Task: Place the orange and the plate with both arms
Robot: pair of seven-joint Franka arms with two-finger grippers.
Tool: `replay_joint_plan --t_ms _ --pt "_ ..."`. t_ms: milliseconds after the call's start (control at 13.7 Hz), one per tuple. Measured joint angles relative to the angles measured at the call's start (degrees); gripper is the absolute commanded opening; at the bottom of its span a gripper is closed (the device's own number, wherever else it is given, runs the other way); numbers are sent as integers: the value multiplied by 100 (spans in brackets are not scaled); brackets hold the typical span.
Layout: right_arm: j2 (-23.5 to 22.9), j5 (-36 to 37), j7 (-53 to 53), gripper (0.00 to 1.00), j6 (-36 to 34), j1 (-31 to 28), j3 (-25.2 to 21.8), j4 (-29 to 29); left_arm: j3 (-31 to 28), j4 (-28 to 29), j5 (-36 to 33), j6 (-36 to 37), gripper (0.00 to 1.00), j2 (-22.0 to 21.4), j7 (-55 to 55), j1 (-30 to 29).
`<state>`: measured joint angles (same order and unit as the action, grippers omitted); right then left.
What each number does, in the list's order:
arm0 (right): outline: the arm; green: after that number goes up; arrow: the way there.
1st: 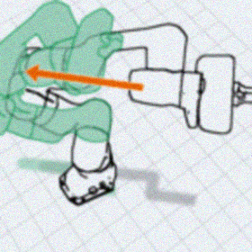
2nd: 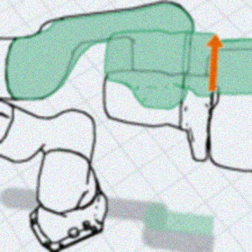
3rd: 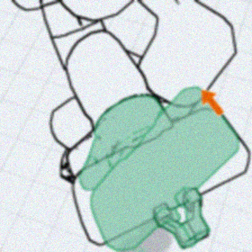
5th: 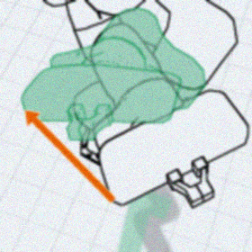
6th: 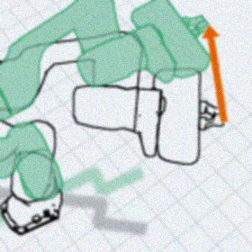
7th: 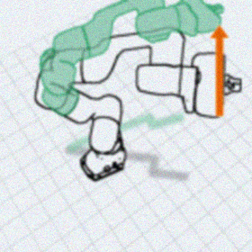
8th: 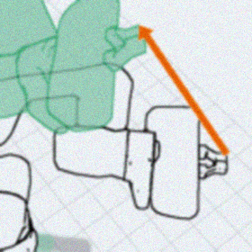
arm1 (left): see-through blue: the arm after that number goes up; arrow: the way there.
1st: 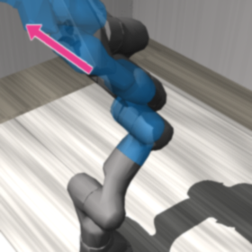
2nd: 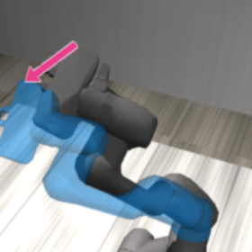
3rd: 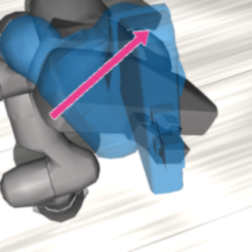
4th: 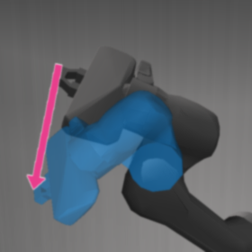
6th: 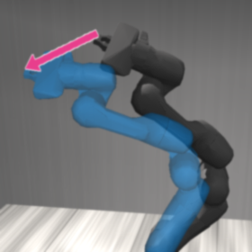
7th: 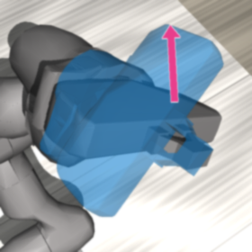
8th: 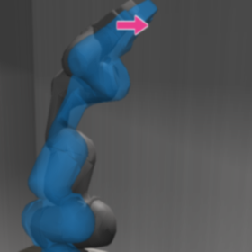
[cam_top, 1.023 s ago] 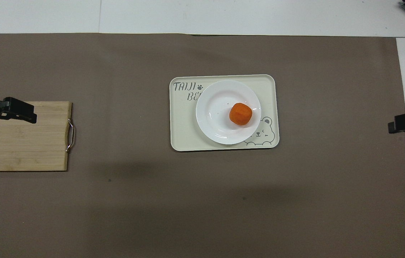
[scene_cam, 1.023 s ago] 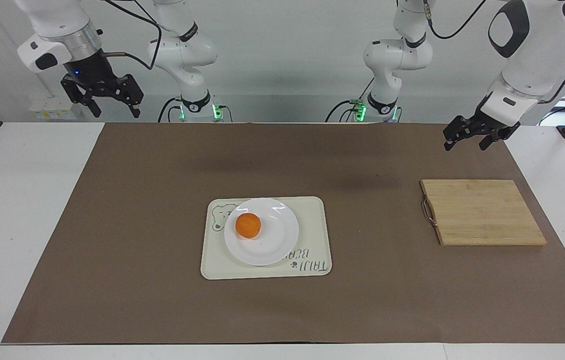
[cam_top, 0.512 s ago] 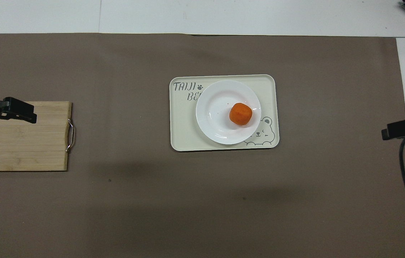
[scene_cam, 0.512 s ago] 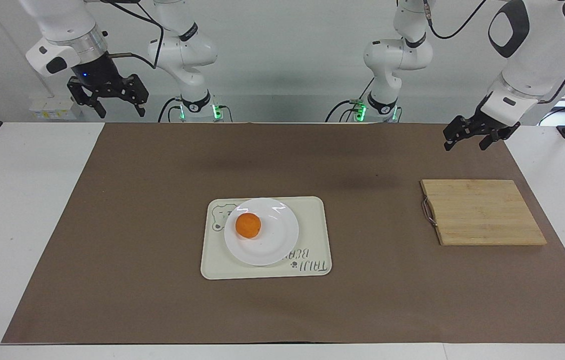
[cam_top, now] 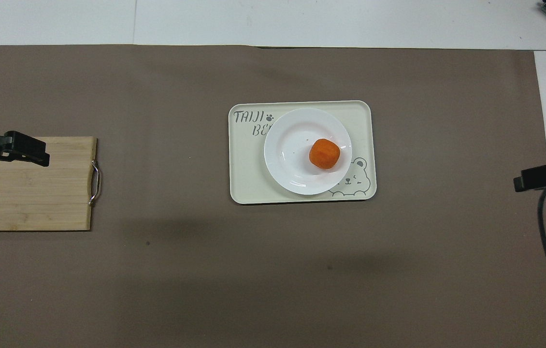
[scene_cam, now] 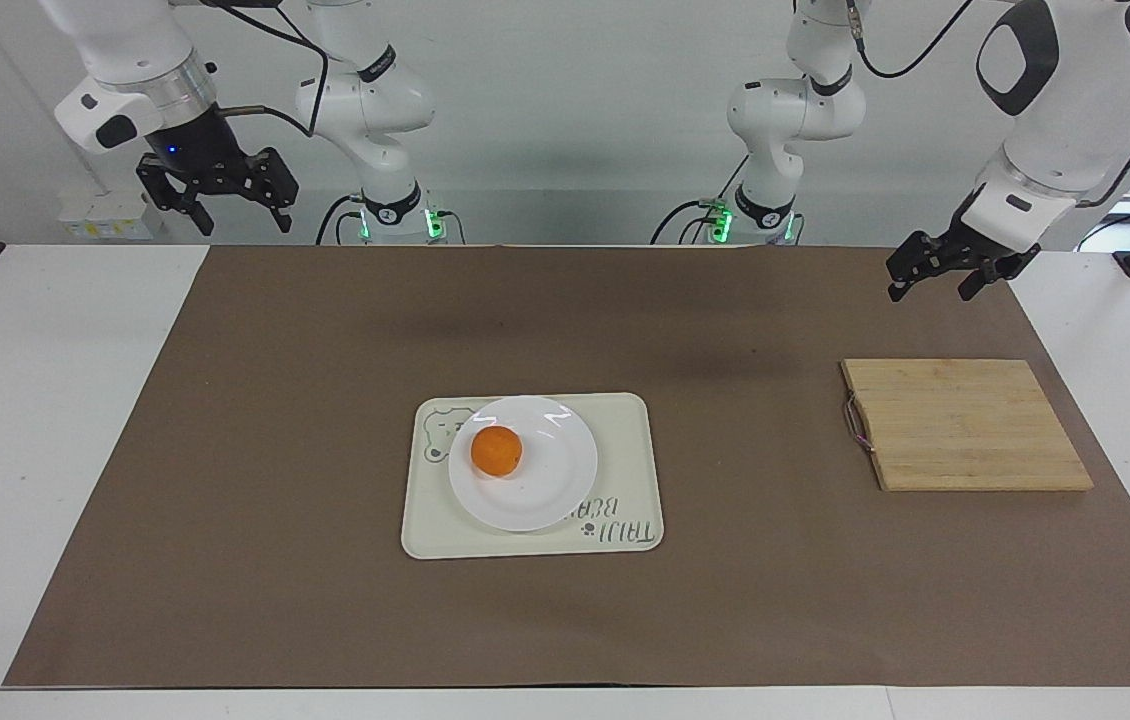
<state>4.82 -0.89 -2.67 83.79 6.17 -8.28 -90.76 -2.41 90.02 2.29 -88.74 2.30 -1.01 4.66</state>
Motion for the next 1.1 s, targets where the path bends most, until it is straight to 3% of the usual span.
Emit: replay_joint_plan --t_ms 1096 --pt "161 239 -231 100 280 -6 -2 -280 0 0 0 0 100 0 0 0"
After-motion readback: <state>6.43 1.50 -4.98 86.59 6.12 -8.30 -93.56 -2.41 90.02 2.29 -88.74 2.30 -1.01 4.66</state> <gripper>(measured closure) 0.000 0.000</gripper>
